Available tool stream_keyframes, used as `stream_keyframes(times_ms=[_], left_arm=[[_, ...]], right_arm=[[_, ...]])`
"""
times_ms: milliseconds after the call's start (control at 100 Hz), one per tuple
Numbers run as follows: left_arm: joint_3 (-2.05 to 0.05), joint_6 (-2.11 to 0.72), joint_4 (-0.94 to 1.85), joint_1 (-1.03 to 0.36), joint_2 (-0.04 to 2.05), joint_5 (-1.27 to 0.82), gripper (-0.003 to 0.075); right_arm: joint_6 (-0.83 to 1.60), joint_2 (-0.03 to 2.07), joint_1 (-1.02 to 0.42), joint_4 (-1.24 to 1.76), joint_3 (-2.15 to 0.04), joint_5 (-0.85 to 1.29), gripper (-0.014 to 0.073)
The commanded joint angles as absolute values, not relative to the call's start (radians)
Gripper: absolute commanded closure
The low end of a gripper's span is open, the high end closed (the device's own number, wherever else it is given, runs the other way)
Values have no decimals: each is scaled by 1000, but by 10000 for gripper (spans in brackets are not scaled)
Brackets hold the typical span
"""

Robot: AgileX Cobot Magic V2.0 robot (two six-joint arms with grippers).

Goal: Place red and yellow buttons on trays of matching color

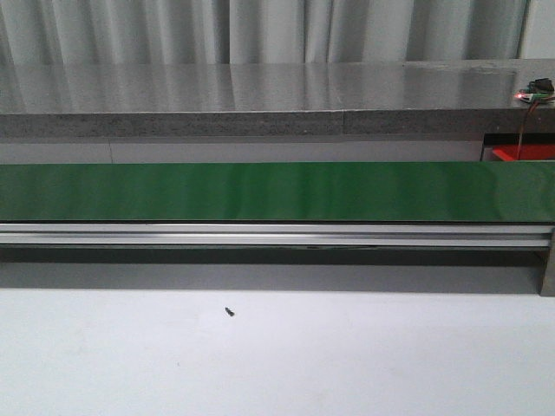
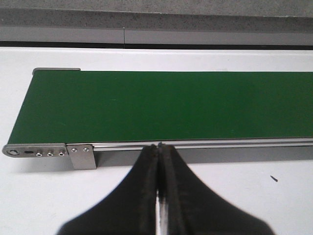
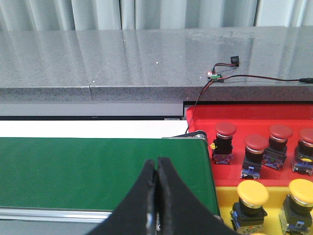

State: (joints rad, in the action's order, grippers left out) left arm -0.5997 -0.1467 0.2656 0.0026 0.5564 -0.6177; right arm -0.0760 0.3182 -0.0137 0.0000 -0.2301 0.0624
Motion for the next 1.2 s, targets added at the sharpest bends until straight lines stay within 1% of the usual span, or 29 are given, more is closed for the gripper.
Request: stream_keyframes(times_ms=[0, 130, 360, 640, 770, 940, 1190], left_arm=[[-626, -147, 284, -6, 557, -551, 740], [-626, -147, 284, -6, 557, -551, 740], [-626, -147, 284, -6, 557, -551, 740], [-626, -147, 284, -6, 557, -551, 740], [-626, -147, 284, -6, 557, -551, 740], [-626, -147, 284, -6, 557, -553, 740], [-626, -147, 284, -6, 557, -554, 740]], right_arm=[[-68, 295, -13, -6, -234, -28, 715], [-68, 291, -13, -18, -199, -55, 715], [-75, 234, -13, -86, -100, -170, 715], [-82, 62, -12, -85, 12, -165, 715], [-83, -33, -9, -84, 12, -35, 715], [-83, -31, -7, -83, 12, -19, 715], [-83, -30, -7, -83, 11, -110, 715]])
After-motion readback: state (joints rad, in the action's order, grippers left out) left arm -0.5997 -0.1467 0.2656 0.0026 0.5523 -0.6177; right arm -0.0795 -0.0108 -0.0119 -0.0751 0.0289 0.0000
